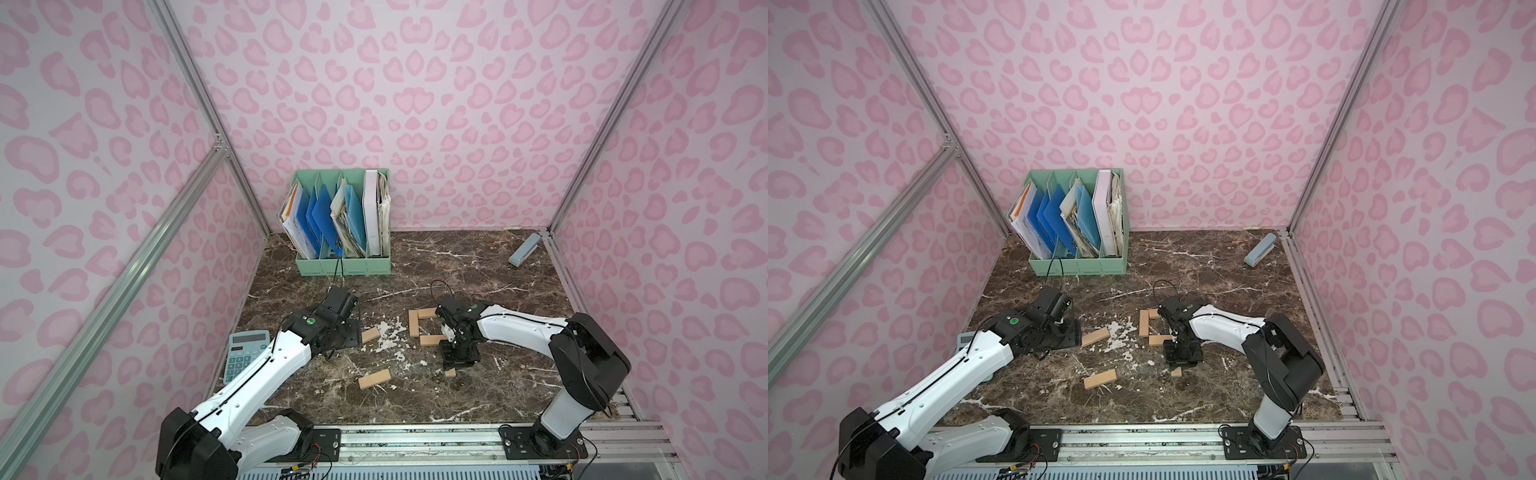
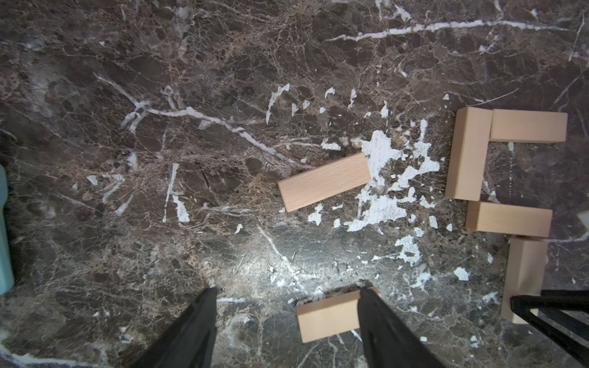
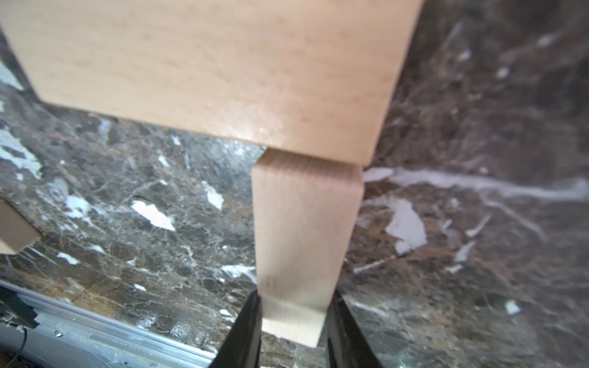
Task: Assemble the number 6 with building blocks
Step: Assemble the building block at the center of the board.
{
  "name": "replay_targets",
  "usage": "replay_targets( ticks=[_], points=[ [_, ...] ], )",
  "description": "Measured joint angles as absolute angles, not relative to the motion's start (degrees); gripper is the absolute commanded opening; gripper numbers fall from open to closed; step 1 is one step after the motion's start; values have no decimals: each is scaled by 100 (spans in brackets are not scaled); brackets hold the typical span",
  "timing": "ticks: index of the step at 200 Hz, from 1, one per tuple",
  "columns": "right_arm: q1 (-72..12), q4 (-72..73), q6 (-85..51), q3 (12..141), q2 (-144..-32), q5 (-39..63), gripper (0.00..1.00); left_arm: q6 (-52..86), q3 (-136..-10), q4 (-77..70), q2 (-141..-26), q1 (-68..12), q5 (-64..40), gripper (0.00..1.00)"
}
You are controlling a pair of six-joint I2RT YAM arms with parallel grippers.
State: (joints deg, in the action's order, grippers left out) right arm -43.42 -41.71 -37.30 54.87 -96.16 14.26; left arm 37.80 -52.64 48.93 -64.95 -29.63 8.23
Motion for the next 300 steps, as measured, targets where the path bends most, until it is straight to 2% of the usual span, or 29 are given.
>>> replay_targets(
  ticks=[68,300],
  points=[
    [-4353,-3815,-3791,5135,-9351,1476,32,3780,-5358,5000,-6539,-2963,823,73],
    [-4355,-3857,-3881,5221,-9432,1476,31,3776,-5312,4976,-6528,-2963,823,73]
  ],
)
